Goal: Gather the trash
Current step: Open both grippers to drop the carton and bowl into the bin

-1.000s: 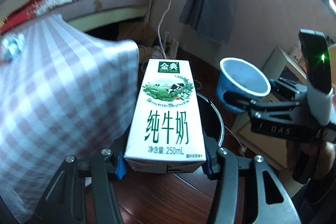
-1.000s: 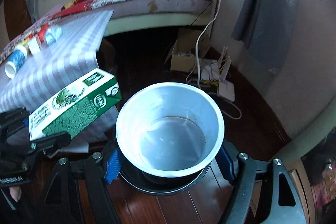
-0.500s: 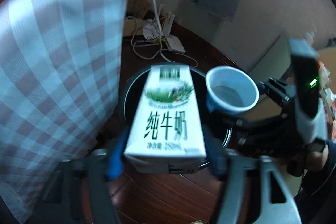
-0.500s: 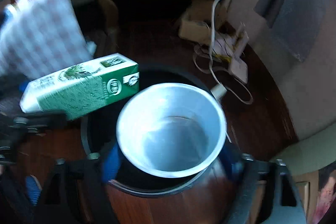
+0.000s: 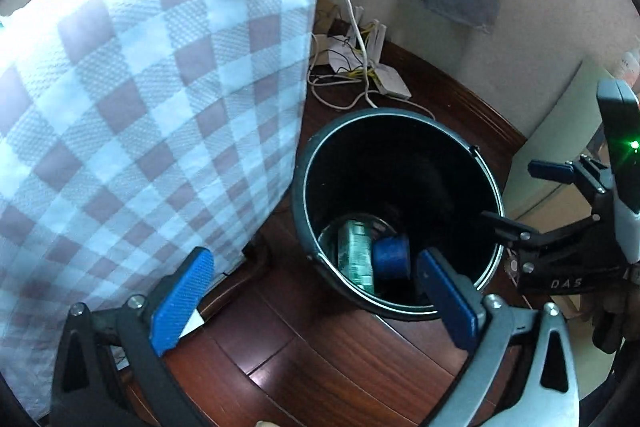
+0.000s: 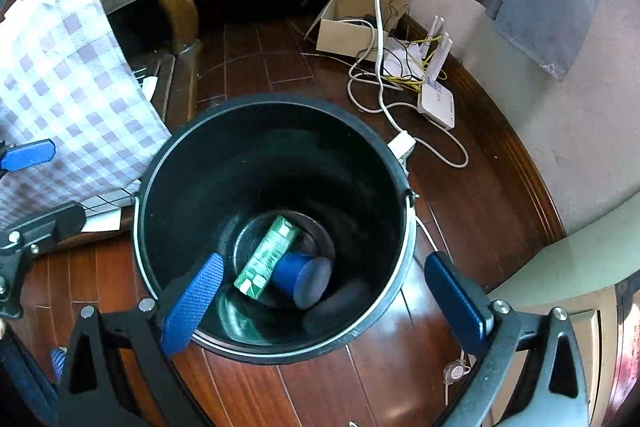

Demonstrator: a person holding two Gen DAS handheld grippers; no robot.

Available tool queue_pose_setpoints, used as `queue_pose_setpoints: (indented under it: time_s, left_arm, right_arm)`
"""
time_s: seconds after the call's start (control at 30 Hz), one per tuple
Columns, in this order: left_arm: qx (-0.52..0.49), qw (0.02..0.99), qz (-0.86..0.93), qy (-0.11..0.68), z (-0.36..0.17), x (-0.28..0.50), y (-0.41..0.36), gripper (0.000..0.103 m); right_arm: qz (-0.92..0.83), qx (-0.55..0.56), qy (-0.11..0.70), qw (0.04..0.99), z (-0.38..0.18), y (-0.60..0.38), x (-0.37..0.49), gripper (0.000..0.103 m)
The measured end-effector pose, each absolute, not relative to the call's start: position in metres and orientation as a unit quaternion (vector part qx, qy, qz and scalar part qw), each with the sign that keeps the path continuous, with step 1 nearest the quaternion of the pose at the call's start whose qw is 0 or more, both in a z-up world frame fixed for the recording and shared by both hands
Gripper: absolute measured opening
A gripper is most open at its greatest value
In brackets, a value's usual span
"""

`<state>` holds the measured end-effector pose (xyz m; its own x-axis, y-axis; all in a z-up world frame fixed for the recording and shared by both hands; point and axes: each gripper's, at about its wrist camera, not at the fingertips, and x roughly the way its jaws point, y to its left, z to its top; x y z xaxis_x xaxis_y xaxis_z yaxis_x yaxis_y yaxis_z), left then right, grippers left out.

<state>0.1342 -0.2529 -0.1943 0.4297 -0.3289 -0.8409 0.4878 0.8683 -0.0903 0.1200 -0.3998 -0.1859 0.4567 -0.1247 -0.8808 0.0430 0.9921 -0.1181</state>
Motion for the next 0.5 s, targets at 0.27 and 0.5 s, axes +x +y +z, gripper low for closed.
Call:
queue_pose_setpoints:
  time_s: [0.27,0.5]
  left_arm:
    - [0.077,0.854,-0.226,0.463,-0.18,0.131,-0.228,0.102]
    - [0.072,0.858,-0.215,0.461,-0.17,0.121,-0.202,0.102]
  right_arm:
    - [-0.047,-0.036,0.507,0.86,-0.174,-0.387,0.117,0.102]
    - [-0.044,-0.04,0.499,0.865,-0.161,-0.372,0.109,0.102]
